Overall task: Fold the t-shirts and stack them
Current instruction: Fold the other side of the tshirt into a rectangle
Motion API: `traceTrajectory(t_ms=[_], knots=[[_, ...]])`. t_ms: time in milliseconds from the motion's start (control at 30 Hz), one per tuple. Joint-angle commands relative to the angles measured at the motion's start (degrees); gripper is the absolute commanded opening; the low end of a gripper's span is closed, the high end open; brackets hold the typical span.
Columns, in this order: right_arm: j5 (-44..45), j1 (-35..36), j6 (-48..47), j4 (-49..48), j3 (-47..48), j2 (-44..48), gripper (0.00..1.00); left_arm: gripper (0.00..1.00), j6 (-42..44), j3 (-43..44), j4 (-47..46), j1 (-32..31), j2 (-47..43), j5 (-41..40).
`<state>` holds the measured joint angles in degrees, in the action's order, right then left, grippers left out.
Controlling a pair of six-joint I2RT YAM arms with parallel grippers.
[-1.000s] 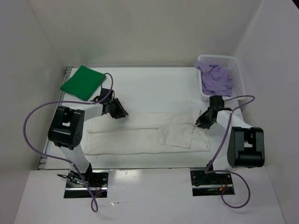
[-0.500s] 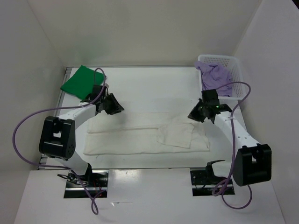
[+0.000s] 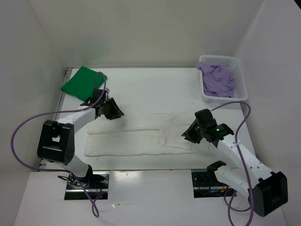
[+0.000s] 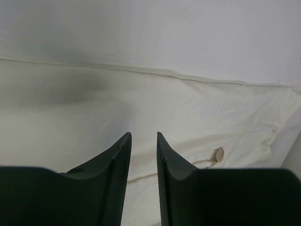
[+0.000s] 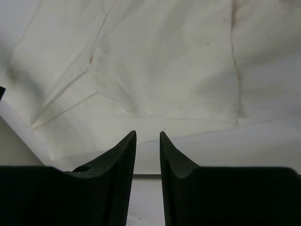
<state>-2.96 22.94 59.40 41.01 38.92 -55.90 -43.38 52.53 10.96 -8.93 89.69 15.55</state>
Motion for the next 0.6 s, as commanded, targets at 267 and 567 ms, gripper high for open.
traceTrajectory(t_ms=[267, 567], knots=[[2.69, 1.41, 7.06, -8.84, -6.75, -7.54, 0.27, 0.35, -2.06, -1.21, -3.32, -3.98, 2.51, 4.49], [-0.20, 2.72, 5.47, -20.01, -4.12, -22.49, 0.20, 0.35, -4.61, -4.90, -6.39, 3.82, 11.03, 8.88]])
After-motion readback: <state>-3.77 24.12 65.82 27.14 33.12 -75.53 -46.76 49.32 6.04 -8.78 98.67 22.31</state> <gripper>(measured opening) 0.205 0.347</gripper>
